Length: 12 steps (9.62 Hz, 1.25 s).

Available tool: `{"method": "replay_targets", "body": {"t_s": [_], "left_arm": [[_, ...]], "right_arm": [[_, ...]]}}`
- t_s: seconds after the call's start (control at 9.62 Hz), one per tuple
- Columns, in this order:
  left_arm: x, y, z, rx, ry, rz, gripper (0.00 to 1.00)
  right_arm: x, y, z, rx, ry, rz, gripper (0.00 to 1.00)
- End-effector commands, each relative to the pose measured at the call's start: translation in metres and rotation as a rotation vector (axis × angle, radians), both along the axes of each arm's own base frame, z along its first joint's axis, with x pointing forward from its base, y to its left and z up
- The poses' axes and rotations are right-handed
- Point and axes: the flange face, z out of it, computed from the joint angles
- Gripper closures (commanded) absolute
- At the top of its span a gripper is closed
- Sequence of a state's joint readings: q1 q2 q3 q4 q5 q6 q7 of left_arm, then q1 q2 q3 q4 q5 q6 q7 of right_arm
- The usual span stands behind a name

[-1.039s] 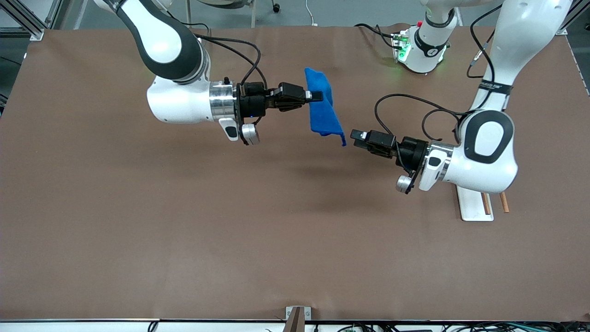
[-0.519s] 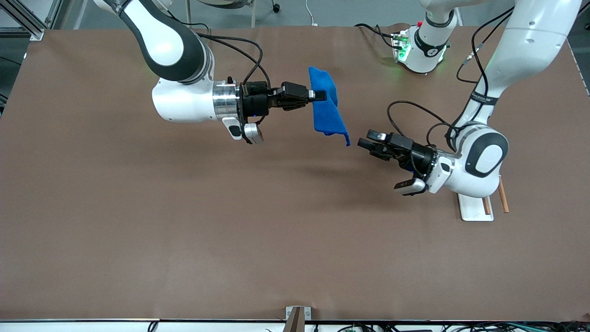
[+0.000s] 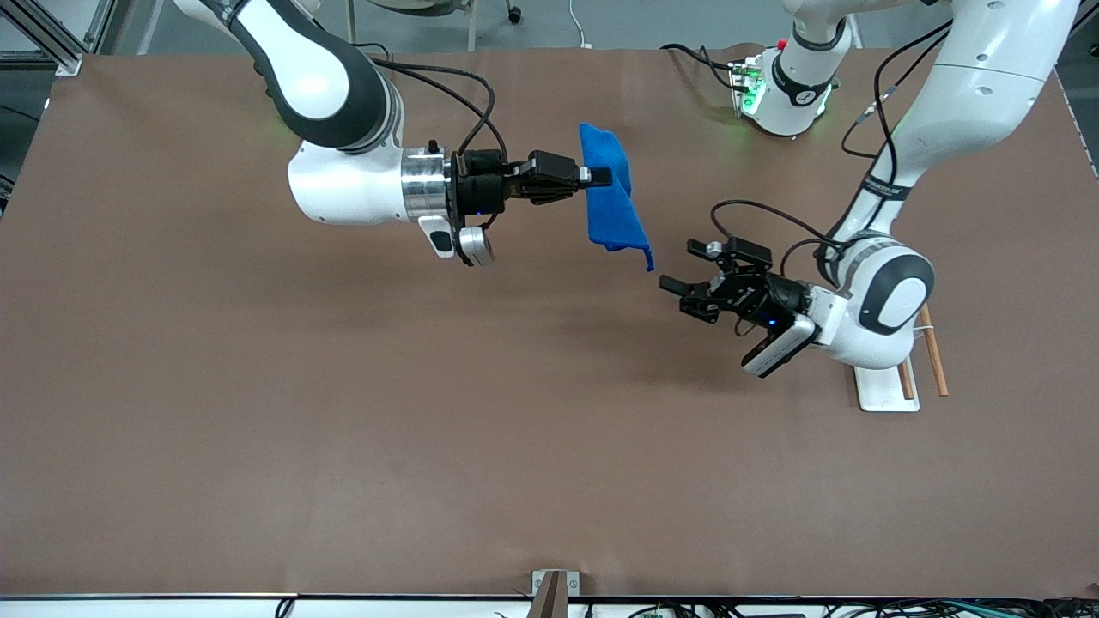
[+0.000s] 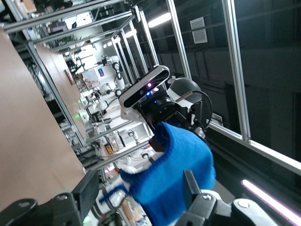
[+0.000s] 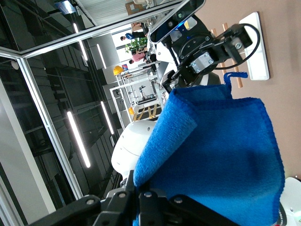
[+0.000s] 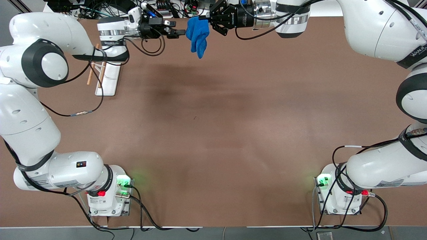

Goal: Right arm passes towel to left arm to hang
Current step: 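Hold the towel out with the right gripper while the left gripper approaches it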

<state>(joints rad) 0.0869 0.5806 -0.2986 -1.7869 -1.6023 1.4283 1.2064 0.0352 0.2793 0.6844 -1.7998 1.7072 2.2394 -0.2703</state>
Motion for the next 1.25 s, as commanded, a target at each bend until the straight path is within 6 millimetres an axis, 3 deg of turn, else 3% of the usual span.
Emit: {"method": "replay_targets", "body": {"t_s": [0.0, 0.21, 0.52, 0.62, 0.94, 1.14], "left_arm": [[-0.004, -0.023, -0.02, -0.019, -0.06, 0.069, 0.25], [-0.019, -0.029, -0.021, -0.034, -0.009, 0.033, 0.32], [-0.035, -0.023, 0.002, -0.012, 0.073, -0.027, 0.37], [-0.041, -0.022, 0.002, -0.013, 0.08, -0.037, 0.39], [-0.044, -0.018, -0.002, -0.02, 0.09, -0.04, 0.69], [-0.046, -0.013, -0.007, 0.005, 0.089, -0.06, 0.74]], "right_arm": [[0.0, 0.004, 0.0, 0.025, -0.001, -0.016, 1.0], [0.001, 0.004, 0.0, 0.025, -0.001, -0.018, 1.0], [0.001, 0.004, 0.0, 0.026, 0.0, -0.019, 1.0], [0.001, 0.004, -0.001, 0.025, 0.001, -0.018, 1.0], [0.002, 0.003, 0.0, 0.026, 0.0, -0.019, 1.0], [0.002, 0.003, 0.0, 0.026, 0.001, -0.02, 1.0]]}}
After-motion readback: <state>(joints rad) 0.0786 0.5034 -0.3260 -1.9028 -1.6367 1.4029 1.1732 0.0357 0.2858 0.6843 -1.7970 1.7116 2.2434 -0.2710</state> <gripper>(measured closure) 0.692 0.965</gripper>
